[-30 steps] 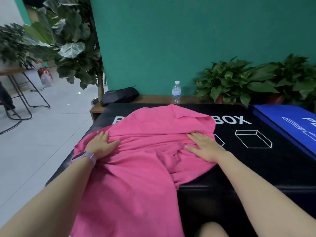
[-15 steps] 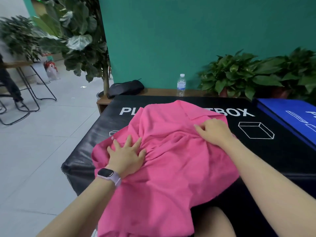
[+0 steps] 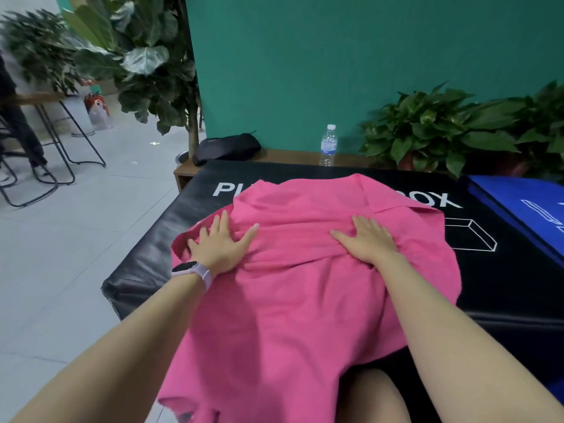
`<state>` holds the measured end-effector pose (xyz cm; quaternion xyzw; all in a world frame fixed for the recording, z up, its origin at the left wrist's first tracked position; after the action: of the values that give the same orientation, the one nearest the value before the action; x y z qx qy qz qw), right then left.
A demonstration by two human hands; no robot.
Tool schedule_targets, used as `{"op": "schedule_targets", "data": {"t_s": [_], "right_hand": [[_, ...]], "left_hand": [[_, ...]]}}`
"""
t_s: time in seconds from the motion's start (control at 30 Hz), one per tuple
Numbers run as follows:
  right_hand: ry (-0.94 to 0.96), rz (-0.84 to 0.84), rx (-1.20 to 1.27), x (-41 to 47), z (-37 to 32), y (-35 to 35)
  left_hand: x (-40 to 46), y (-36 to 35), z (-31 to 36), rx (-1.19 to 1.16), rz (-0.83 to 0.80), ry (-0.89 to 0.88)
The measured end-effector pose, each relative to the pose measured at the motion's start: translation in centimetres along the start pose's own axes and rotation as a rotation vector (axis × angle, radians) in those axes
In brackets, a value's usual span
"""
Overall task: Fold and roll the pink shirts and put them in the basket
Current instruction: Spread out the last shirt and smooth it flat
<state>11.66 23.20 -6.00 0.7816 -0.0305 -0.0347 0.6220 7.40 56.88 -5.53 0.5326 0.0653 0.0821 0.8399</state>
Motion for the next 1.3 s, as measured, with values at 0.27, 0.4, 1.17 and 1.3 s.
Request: {"op": "schedule_targets", "data": {"t_s": [0.27, 0.4, 1.17, 1.3], "right_hand": [[-0.146, 0.031, -0.06, -1.1, 2.1, 0.4], [-0.294, 0.069, -0.119, -1.9, 1.9, 0.3], [-0.067, -0.182, -0.007, 4.1, 6.1, 1.1], [-0.058, -0.225, 0.031, 7.8, 5.9, 1.5]], "left_hand": [[2.3, -0.7, 0.1, 0.203, 0.092, 0.092], [1.3, -1.4, 0.0, 0.227, 0.163, 0.238], [3.4, -4.8, 6.7, 0.327, 0.025, 0.024], [6.5, -4.6, 6.9, 0.335, 0.005, -0.009]]}}
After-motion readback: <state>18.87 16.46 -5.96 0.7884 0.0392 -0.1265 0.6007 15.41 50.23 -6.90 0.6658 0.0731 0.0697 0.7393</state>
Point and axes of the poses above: each hand's wrist, its own x-axis towards the middle knuckle, its own y-axis out of the back of the hand, z = x × y, the point moved 3 cm from there along x, towards the middle knuckle, and after that the axes turned 3 degrees about z, right-handed, at the moved point
